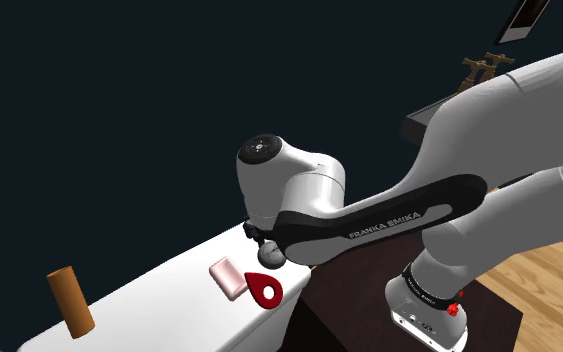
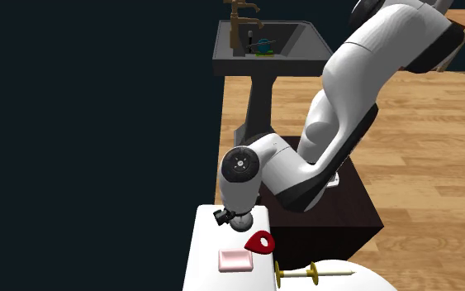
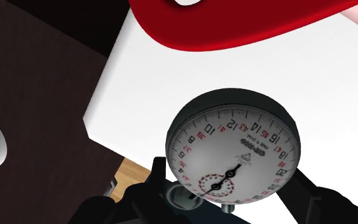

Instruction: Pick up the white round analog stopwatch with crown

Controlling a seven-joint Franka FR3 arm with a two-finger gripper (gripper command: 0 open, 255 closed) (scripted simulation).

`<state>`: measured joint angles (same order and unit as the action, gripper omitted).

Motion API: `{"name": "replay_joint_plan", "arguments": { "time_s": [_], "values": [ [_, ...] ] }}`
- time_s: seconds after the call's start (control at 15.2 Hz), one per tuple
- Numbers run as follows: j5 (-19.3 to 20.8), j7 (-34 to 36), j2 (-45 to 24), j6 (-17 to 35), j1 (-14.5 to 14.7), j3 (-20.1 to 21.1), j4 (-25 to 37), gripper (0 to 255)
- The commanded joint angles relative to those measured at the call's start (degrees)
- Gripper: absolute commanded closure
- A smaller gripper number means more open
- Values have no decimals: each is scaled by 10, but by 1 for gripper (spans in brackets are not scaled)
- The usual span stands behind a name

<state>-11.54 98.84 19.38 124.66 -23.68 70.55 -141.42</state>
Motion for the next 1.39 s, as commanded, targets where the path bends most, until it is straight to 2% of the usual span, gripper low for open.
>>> {"name": "replay_joint_plan", "arguments": {
  "time_s": [0.0,0.53,0.86,1.32],
  "values": [
    [1,1,-1,2,-1,2,-1,255],
    [1,1,-1,2,-2,2,0,255],
    [-18,-22,32,-44,34,-44,16,255],
    [-31,-44,68,-105,63,-92,44,255]
  ]
}}
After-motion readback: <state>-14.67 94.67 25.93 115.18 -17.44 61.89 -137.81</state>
